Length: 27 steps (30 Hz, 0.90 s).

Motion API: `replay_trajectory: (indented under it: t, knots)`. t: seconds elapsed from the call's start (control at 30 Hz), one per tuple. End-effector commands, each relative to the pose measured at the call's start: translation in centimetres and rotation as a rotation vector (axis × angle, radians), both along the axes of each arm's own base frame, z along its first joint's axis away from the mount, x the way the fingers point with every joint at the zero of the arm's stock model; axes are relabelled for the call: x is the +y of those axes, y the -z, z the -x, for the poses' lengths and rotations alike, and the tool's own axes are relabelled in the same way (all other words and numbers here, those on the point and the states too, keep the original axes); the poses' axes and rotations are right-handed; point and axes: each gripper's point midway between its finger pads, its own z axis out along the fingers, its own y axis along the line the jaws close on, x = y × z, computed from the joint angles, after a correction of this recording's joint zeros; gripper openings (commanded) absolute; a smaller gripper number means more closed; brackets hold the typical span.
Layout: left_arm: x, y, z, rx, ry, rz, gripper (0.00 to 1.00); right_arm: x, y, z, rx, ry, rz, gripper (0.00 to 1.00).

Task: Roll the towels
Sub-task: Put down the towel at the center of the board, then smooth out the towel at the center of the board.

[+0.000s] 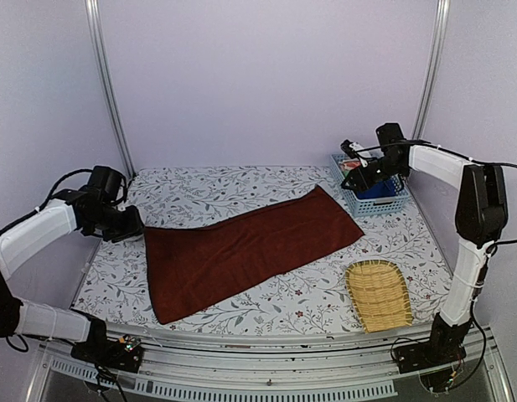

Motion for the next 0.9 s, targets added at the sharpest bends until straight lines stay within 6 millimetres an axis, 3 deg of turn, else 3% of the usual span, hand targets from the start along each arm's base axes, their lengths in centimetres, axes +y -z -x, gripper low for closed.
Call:
replay_trajectory:
  t: [0.0,0.17,0.33,0.5,0.7,0.87]
  knots:
    - [1.9,1.7,1.2,0.068,-0.035,-0.065,0.47,-0.3,1.1,3.6,0.014,-0.07,0.032,0.46]
    - [4.6,3.1,-0.7,0.109,-0.075,-0.134,0.52,-0.5,2.8,4.6,0.063,-0.075,0.048,0.42]
    - [5.9,7.6,-0.4,0.302,-0.053,-0.194,0.51,-0.3,6.3,5.2,0.149,-0.091,0.081,0.37]
    - [7.9,6.8,-0.5,0.238,-0.129,-0.223,0.51,-0.9,8.9,5.6,0.181,-0.105,0.146,0.37]
    - [9.9,8.5,0.1,0.284,-0.185,-0.184,0.52,-2.4,12.9,5.9,0.239,-0.109,0.244,0.36]
    - [10.3,8.9,-1.4,0.277,-0.202,-0.185,0.51,-3.5,15.5,6.1,0.288,-0.11,0.282,0.35]
